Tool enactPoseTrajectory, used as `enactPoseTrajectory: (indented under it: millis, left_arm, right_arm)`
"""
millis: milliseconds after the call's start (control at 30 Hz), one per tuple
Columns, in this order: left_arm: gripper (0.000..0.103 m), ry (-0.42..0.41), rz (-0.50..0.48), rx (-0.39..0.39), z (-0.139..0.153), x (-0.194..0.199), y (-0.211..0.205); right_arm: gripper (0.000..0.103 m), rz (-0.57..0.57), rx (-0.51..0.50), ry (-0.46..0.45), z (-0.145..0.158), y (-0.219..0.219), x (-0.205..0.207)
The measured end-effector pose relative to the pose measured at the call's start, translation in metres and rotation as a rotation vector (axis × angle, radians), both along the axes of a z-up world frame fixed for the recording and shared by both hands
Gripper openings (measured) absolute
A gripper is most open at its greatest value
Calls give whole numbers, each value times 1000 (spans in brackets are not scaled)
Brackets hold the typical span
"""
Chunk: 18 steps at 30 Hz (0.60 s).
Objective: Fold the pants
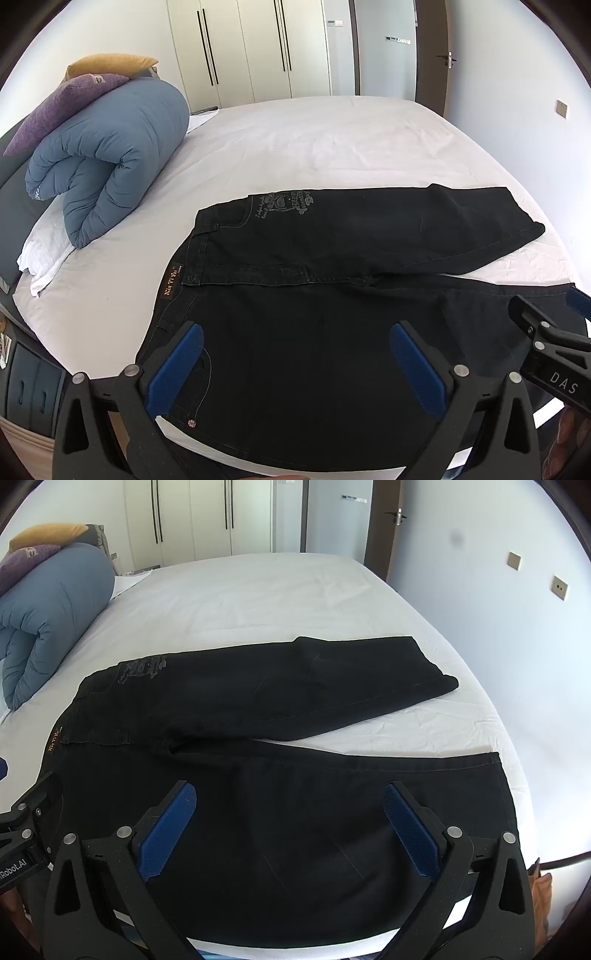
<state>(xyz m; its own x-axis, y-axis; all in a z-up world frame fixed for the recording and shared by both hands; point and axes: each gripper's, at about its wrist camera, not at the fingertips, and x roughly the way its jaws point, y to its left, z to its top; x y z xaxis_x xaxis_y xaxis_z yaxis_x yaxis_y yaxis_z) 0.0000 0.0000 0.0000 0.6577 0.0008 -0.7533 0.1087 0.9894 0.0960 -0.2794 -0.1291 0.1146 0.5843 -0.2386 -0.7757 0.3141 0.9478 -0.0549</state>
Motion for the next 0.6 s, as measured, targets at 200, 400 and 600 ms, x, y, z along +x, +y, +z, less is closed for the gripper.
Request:
enactPoseTrajectory:
  millis: [200, 400, 600]
  left_arm:
    - [103, -8, 0, 6, 0, 0, 0]
    - [103, -8, 0, 5, 0, 0, 0]
    - [103, -6, 1, 5, 0, 0, 0]
  right_arm:
    - [103, -2, -4, 1, -3, 0, -1]
    - [103, 2, -8, 4, -1, 4, 0]
    - [103, 5, -8, 7, -1, 5, -1]
